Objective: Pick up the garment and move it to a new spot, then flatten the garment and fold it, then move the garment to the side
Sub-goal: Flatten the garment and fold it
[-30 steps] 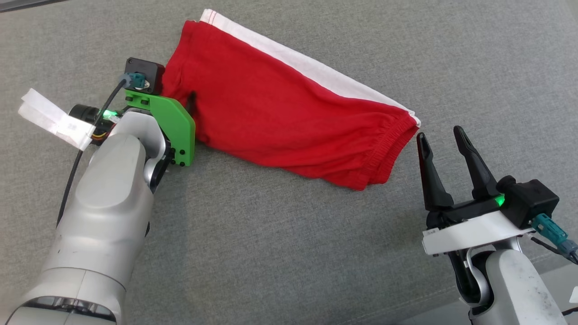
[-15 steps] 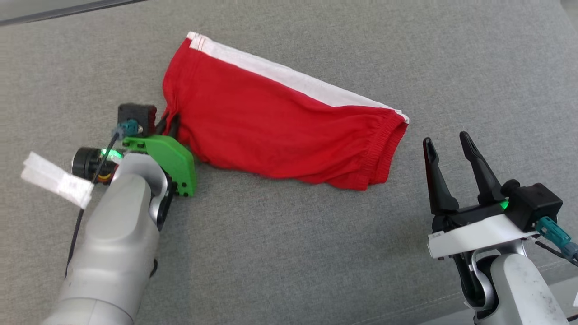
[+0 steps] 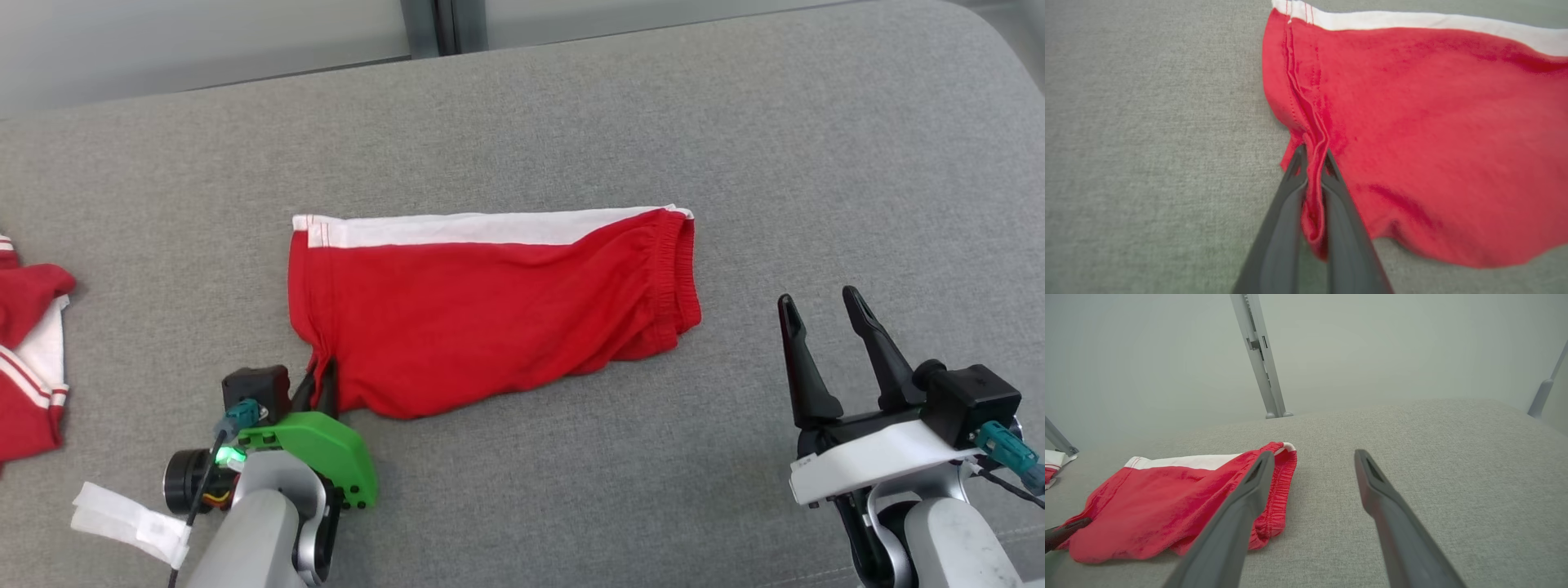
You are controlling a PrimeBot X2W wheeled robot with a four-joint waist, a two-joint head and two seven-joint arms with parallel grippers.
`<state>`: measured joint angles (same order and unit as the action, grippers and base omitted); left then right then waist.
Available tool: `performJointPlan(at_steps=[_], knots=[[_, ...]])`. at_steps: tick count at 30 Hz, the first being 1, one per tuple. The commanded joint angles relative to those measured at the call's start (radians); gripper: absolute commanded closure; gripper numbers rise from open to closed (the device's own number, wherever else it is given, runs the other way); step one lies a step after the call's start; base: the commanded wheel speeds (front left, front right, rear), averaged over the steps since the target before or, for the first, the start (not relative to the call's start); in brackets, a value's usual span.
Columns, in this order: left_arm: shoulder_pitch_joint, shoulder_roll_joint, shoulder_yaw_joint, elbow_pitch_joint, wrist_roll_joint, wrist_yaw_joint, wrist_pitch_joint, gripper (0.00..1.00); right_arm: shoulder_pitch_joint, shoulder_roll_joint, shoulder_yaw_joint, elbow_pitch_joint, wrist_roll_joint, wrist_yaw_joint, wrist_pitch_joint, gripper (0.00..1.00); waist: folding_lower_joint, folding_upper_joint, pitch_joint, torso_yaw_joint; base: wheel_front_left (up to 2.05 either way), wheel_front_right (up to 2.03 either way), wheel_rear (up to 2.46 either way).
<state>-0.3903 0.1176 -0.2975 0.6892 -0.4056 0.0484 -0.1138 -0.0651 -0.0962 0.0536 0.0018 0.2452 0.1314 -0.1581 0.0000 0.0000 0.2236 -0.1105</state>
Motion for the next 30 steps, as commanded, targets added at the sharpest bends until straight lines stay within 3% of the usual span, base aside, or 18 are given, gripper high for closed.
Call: performJointPlan(at_steps=[1,2,3,4,13,22,30], knots=[[0.046,0.007,-0.004,-0.035,-0.007,0.011,0.018,1.00,0.013,-0.003,-0.003,-0.010,-0.002,-0.001,0.008,0.00,0.0000,0.0000,-0.030,0.024,0.00,0.00,0.00],[0.067,0.009,-0.007,-0.075,-0.002,0.022,0.026,0.84,0.020,-0.005,-0.004,-0.016,-0.008,-0.001,0.016,0.00,0.0000,0.0000,-0.036,0.025,0.00,0.00,0.00],[0.085,0.011,-0.010,-0.101,0.000,0.030,0.038,0.56,0.024,-0.004,-0.004,-0.019,-0.010,-0.001,0.019,0.00,0.0000,0.0000,-0.041,0.025,0.00,0.00,0.00],[0.105,0.011,-0.014,-0.130,0.001,0.037,0.051,0.00,0.028,-0.004,-0.005,-0.024,-0.012,-0.001,0.026,0.00,0.0000,0.0000,-0.046,0.025,0.00,0.00,0.00],[0.236,0.051,0.033,-0.437,0.033,0.137,-0.076,0.00,0.063,-0.005,-0.024,-0.075,-0.034,-0.001,0.071,0.00,0.0000,0.0000,-0.088,0.041,0.00,0.00,0.00],[0.299,0.129,0.054,-0.573,0.065,0.136,-0.100,0.00,0.083,-0.010,-0.031,-0.116,-0.049,-0.001,0.112,0.00,0.0000,0.0000,-0.113,0.064,0.00,0.00,0.00],[0.312,0.145,0.049,-0.605,0.066,0.146,-0.078,0.00,0.092,-0.009,-0.040,-0.131,-0.048,-0.001,0.134,0.00,0.0000,0.0000,-0.113,0.071,0.00,0.00,0.00]])
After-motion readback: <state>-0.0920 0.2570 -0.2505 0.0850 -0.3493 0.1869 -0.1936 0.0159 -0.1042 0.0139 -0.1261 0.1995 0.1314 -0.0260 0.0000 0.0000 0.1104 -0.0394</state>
